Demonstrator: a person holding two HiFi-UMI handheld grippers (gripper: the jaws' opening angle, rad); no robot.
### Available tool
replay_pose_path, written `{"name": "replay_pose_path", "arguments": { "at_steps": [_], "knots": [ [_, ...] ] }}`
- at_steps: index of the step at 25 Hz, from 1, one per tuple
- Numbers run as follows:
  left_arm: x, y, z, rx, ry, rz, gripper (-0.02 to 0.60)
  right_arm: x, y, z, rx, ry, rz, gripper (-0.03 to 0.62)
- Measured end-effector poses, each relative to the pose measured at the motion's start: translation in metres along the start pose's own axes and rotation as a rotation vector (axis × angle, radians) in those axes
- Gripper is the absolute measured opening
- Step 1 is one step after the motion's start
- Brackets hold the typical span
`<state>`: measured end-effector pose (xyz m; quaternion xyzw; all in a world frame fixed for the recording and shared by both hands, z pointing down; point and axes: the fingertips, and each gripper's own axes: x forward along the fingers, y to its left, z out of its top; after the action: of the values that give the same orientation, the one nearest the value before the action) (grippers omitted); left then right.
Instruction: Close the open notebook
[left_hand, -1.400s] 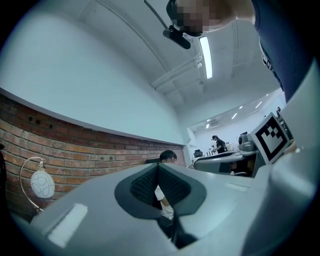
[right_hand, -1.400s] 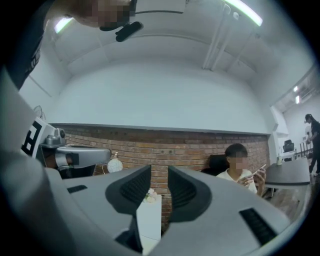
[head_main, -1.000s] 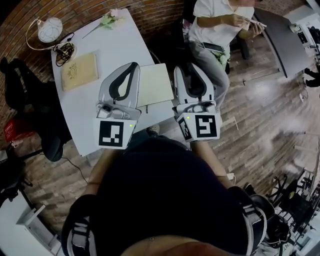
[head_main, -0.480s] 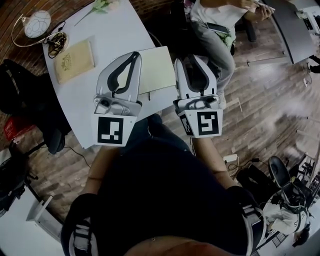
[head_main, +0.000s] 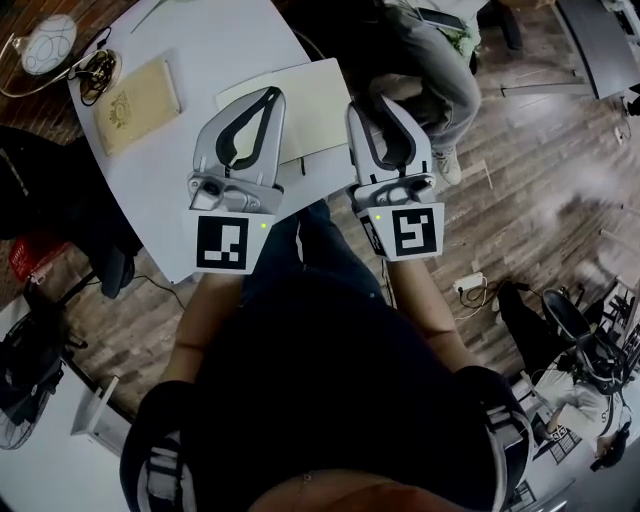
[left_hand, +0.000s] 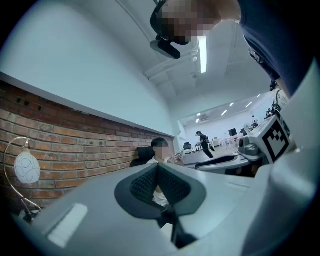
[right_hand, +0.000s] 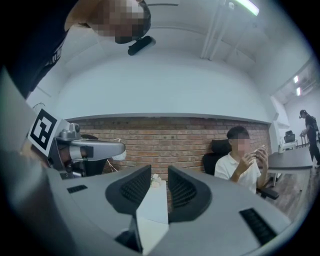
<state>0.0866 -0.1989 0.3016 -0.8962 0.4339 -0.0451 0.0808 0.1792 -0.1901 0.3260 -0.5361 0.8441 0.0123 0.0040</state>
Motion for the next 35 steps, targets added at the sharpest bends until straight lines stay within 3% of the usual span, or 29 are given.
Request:
{"name": "replay_pose_path", "arguments": {
  "at_steps": [12,35],
  "knots": [
    [0.001,-0.021,-0.053,0.003,0.055,-0.088,0.006,-0.012,0.004,-0.056,-0.047,0.086,-0.009,0.097],
    [-0.008,-0.062,-0.146,-0.019,0.238,-0.196,0.006,-0.04,-0.002,-0.167,0.046,0.313,-0.028,0.097]
  ]
}}
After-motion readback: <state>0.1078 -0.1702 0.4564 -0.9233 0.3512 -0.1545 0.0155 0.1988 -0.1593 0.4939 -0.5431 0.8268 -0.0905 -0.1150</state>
